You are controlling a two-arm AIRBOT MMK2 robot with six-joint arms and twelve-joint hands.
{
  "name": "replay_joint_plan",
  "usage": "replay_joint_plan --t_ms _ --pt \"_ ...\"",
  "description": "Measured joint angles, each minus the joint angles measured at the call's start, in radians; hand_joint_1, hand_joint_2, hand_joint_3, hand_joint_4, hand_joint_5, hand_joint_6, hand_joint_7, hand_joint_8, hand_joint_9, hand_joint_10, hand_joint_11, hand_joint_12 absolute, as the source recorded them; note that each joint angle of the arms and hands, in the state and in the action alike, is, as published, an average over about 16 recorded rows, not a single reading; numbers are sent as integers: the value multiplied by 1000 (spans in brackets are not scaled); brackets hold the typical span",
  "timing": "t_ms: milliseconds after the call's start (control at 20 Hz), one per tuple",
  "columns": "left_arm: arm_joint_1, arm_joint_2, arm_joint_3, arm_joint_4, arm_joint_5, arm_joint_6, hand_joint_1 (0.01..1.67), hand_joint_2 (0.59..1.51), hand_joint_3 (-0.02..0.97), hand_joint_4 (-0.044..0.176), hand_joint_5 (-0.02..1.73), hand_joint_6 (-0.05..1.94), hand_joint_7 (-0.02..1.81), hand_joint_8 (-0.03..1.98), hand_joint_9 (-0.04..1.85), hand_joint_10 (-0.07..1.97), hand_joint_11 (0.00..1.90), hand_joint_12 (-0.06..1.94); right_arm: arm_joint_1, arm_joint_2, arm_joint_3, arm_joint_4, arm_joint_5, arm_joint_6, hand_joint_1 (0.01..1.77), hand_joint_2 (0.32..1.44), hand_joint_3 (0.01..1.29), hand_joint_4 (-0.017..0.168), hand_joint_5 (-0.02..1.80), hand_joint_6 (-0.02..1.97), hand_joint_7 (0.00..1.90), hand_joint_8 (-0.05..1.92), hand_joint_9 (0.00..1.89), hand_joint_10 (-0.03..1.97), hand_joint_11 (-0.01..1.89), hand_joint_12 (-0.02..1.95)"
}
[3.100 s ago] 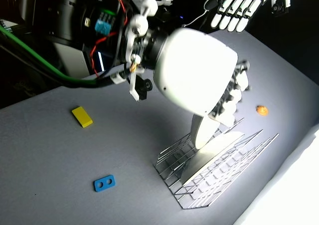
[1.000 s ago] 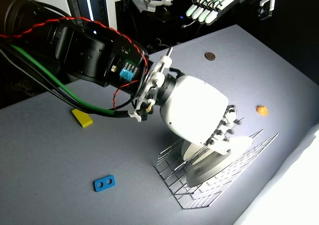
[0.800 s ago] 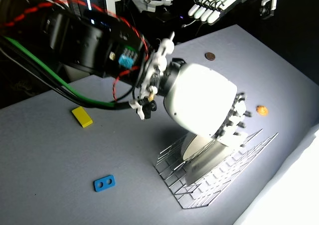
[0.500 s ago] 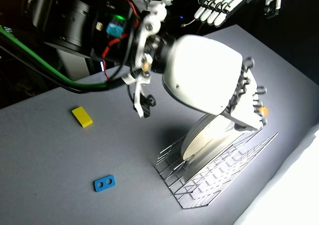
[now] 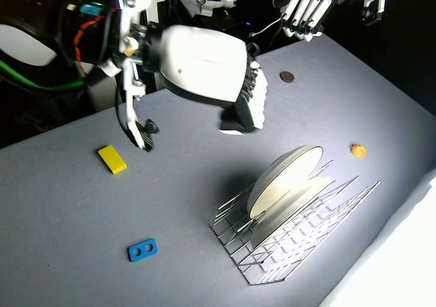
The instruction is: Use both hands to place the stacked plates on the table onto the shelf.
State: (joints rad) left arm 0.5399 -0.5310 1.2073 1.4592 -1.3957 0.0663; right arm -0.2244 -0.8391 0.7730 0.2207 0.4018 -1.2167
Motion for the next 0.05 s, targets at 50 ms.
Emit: replay_joint_plan --t_ms 50 --pt "0 0 0 0 -1 0 24 1153 7 12 770 1091 877 1118 805 1134 600 1491 -11 12 -13 -26 5 15 297 1156 13 1 908 1236 1009 1356 974 1594 924 1775"
